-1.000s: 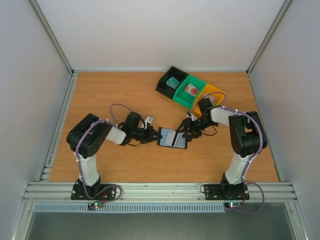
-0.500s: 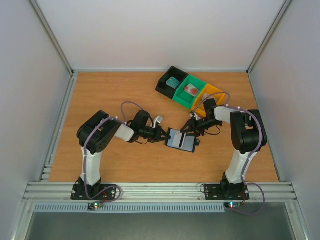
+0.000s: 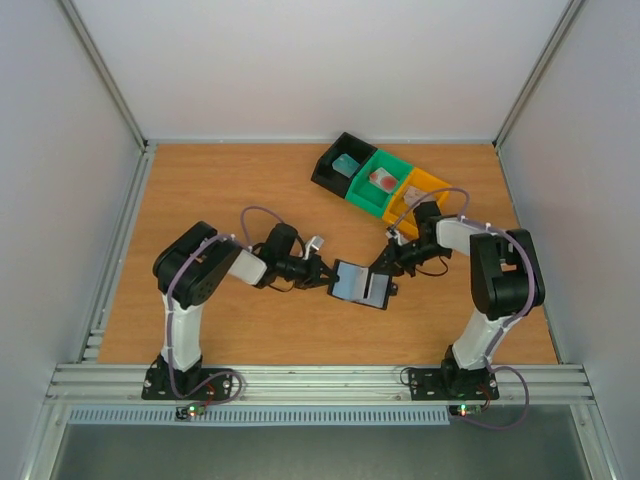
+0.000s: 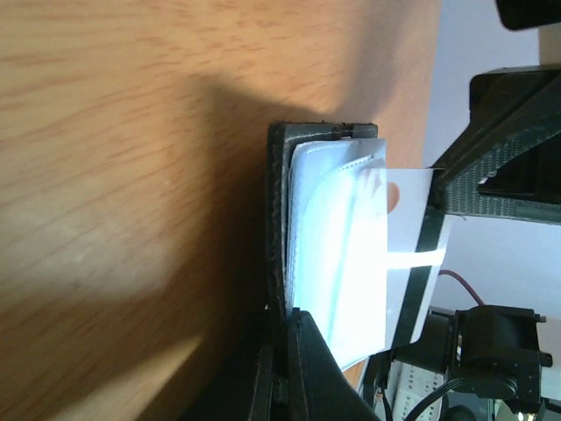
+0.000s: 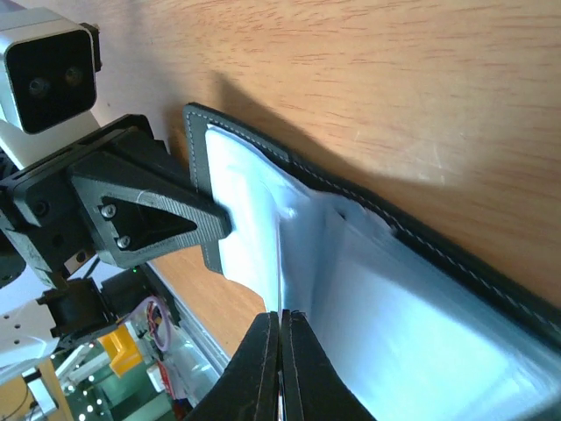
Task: Take the credit cards out of the card holder
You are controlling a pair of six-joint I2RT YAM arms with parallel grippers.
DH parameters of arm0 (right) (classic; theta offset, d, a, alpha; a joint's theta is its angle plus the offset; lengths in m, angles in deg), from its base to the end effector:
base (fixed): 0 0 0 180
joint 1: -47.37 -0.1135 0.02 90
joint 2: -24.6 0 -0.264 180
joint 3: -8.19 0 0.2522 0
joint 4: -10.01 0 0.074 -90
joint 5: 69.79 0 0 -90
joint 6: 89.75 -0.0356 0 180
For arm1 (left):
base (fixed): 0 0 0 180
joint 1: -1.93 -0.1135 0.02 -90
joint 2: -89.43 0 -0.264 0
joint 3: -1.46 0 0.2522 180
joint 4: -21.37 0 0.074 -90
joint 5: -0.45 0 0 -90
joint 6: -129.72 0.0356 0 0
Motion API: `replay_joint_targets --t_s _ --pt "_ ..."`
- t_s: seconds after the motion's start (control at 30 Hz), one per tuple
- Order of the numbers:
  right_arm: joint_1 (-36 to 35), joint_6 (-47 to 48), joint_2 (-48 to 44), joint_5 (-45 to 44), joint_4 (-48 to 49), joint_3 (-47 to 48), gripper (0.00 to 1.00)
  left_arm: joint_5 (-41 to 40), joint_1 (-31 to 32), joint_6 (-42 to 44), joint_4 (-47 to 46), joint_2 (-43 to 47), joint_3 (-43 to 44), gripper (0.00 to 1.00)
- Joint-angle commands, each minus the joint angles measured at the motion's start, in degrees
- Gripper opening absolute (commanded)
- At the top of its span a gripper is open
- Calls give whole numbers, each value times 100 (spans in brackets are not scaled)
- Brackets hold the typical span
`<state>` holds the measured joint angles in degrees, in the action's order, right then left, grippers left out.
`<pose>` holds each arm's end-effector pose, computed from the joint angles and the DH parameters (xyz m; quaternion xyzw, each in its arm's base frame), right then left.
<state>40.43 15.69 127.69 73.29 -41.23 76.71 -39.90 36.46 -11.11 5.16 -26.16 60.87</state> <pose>0.2888 0.0638 0.1324 -0.1895 0.8739 0.4429 0.0657 0.2720 -0.2201 0.0797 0.0591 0.8393 -0.5399 0.0242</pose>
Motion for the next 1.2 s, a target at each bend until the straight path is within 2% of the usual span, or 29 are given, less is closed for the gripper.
replay_joint_targets --t_s 0.0,0.27,0.47,0.53,0.63,0.7,0.8,0.87,1.07,1.17 --pt "79 -66 -362 -207 -385 -63 1 -335 -145 -41 -129 210 -204 0" --pt "83 28 -617 -675 -882 -37 1 -487 -256 -30 7 273 -302 0" --pt "96 14 -1570 -1652 -1490 476 1 -660 -331 -24 111 386 -414 0" --pt "96 -11 -1874 -1840 -1562 674 1 -749 -357 -16 166 459 -479 5" --pt "96 25 -2212 -1968 -1724 1002 1 -894 -391 -10 297 565 -568 7" --pt "95 100 -2450 -1973 -1687 1183 1 -1065 -410 7 501 665 -596 15" --pt "96 104 -2842 -1870 -1363 1336 1 -1487 -465 52 954 885 -676 42" --pt "96 64 -3013 -1598 -1065 1337 1 -1757 -525 60 1160 1080 -791 53" --pt "88 -200 -3241 -1029 -444 1294 1 -2699 -738 -27 2090 1828 -1089 66" --pt "24 -247 -3452 -542 84 1324 1 -2438 -886 292 1858 2401 -1183 71"
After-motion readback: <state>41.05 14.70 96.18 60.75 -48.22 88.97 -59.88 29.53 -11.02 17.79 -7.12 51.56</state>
